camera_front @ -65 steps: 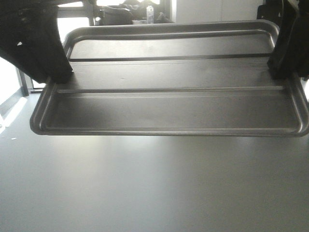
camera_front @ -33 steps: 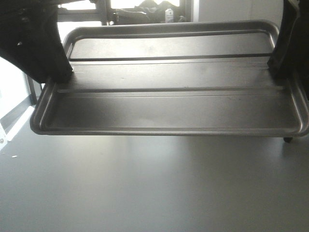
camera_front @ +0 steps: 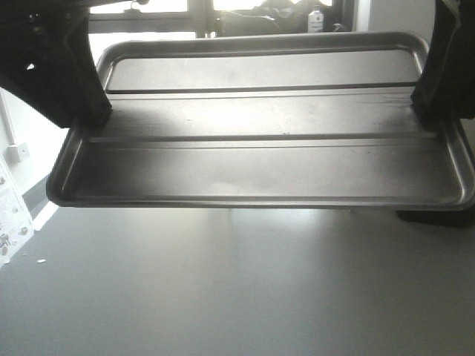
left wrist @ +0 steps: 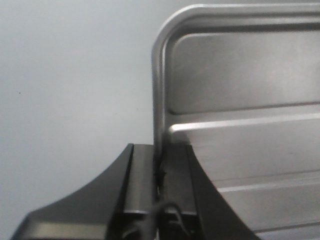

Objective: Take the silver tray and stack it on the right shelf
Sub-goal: 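Hold the tray level with both grippers while the base drives to another shelf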

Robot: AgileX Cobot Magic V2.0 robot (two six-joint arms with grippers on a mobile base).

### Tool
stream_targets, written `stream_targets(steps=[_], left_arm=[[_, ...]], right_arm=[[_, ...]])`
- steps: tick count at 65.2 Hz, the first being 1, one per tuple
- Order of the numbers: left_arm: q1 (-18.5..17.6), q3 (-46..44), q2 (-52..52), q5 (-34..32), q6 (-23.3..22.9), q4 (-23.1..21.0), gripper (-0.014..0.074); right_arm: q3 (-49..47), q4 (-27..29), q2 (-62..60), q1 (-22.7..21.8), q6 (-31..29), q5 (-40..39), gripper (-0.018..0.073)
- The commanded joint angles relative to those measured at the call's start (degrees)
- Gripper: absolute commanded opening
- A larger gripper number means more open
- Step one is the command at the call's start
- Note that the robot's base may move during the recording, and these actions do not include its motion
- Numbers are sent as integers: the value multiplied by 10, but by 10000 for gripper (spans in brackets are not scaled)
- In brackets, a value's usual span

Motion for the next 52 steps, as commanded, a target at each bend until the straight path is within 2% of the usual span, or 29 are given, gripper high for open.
stream_targets(steps=[1,52], left_arm=[[-7,-18,-16,-20,8,6,-94],[-7,-18,-16,-20,8,6,-94]], right_arm=[[-15,-25,-14,2,-11,-31,57],[-15,-25,-14,2,-11,-31,57]])
